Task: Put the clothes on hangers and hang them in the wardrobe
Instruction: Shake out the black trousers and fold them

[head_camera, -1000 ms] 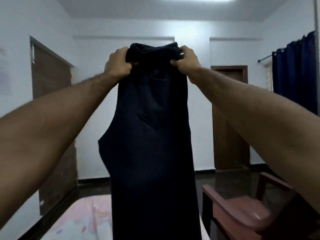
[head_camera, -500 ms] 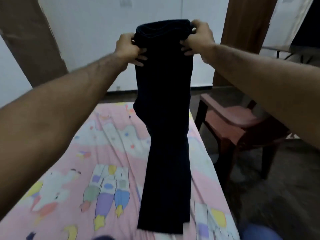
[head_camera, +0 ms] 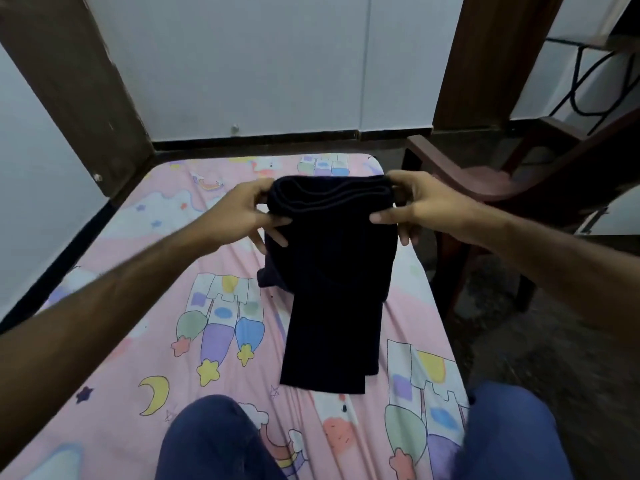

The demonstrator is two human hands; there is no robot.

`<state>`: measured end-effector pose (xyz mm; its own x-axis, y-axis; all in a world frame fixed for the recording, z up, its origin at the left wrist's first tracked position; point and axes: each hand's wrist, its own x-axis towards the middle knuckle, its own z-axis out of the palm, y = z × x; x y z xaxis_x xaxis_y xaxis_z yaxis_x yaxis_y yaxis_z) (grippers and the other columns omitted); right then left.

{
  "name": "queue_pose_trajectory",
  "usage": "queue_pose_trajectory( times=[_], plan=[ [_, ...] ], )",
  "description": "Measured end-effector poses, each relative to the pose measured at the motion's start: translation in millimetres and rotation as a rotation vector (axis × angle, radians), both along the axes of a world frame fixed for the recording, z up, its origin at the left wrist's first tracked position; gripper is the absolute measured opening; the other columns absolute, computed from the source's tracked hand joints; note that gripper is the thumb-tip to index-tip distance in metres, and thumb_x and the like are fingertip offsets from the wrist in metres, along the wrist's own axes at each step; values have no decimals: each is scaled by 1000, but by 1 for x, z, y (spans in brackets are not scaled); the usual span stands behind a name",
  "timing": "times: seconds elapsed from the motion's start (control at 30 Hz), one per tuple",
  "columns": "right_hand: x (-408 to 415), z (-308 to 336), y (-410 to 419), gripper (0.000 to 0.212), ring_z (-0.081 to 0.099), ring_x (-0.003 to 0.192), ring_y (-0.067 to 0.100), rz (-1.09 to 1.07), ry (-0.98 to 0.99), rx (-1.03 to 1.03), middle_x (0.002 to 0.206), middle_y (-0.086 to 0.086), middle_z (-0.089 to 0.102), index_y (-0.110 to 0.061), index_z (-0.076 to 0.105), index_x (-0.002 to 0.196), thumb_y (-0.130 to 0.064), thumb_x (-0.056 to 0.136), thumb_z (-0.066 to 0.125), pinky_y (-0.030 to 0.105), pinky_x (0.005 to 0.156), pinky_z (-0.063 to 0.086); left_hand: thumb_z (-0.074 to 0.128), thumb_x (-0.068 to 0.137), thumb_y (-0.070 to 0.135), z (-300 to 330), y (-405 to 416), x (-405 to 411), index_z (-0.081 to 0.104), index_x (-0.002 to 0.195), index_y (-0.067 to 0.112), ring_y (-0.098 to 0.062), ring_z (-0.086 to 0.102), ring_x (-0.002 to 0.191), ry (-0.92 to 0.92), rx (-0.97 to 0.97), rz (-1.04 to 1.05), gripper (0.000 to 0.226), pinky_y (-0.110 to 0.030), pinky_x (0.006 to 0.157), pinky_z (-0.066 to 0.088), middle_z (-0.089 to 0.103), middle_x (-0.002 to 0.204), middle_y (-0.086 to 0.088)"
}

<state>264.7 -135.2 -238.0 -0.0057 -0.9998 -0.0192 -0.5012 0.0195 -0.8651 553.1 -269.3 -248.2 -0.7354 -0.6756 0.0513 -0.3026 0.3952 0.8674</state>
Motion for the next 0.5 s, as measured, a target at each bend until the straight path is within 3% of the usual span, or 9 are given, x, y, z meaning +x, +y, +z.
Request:
queue_pose_trajectory(
  times=[0.1,0.2,0.3,0.4,0.5],
  plan=[
    [-7,23,-29,44,71,60,26,-103,-114,31,98,4,77,-13,60,128,-5,88,76,28,47,56,65,94,1,21,-22,-17,58,125,10,-37,75,79,51,32,30,34,-42,54,62,70,110,-3],
    [-22,48,-77,38,76,79,30,-210,-170,31,109,18,73,-4,56,127,5,91,67,37,68,65,65,91,-4,36,-62,-53,62,117,11,-36,74,94,79,55,96,30,-50,81,61,71,100,-5],
    [-47,82,-126,37,72,83,26,-331,-63,-175,114,21,66,-2,54,125,8,90,65,41,77,63,66,85,-9,63,-103,-94,59,115,6,-27,70,96,174,47,179,34,-55,95,54,67,99,-7],
    [-61,104,-148,34,65,100,22,-483,133,-473,111,4,64,-12,55,112,1,83,68,39,88,58,64,85,-9,92,-132,-130,51,100,14,-26,64,101,341,15,243,31,-49,90,57,60,101,-6],
    [-57,81,-142,32,65,101,21,-496,51,-609,103,-8,60,-20,52,102,0,81,65,40,88,58,59,86,-11,89,-136,-138,46,92,18,-17,62,90,415,-7,256,32,-35,77,60,56,96,-2]
  ],
)
